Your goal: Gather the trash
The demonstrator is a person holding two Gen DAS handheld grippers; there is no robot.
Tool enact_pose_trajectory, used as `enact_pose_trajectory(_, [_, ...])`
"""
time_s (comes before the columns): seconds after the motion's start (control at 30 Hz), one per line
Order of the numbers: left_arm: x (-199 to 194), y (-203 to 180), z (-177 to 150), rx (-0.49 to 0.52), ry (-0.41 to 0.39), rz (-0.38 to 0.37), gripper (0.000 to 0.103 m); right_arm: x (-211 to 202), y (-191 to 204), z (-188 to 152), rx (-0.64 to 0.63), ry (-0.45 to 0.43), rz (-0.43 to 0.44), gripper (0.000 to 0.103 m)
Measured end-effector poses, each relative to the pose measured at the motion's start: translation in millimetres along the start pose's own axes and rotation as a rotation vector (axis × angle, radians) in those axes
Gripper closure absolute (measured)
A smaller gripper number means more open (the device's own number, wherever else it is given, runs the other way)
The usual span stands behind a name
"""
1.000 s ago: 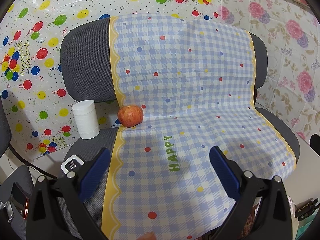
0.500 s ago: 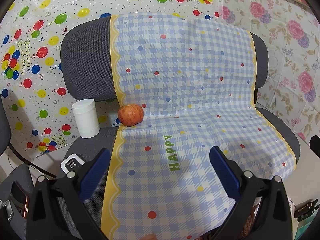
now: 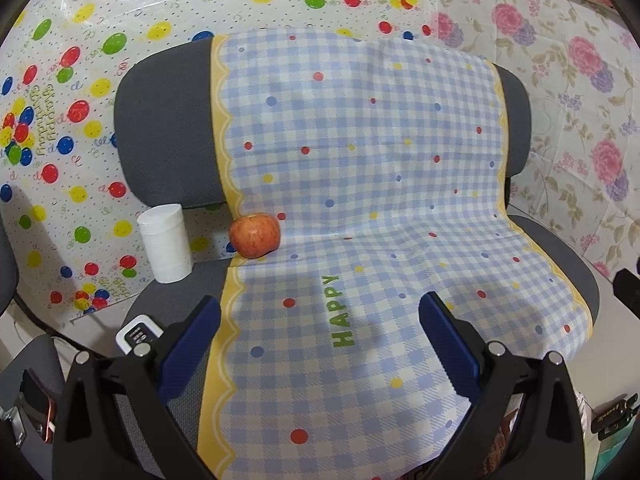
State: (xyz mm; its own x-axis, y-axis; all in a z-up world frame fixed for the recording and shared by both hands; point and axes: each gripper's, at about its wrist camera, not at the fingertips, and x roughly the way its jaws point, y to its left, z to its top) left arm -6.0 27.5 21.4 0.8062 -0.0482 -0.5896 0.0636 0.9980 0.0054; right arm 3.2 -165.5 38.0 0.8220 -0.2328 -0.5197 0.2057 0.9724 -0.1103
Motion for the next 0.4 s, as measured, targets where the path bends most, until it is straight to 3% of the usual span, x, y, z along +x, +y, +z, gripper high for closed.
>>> enact_pose_trajectory(0.23, [16.8, -6.7, 3.7, 0.011, 0.017, -0.062, 0.007, 18.8, -10.7, -0.4, 0.012, 0.022, -0.003, 0.006])
enact_pose_trajectory(0.4, [40.7, -3.1, -2.1, 0.001, 0.023, -0.054, 0.007, 52.2, -27.0, 0.7, 0.019, 0.047, -0.012, 0.006])
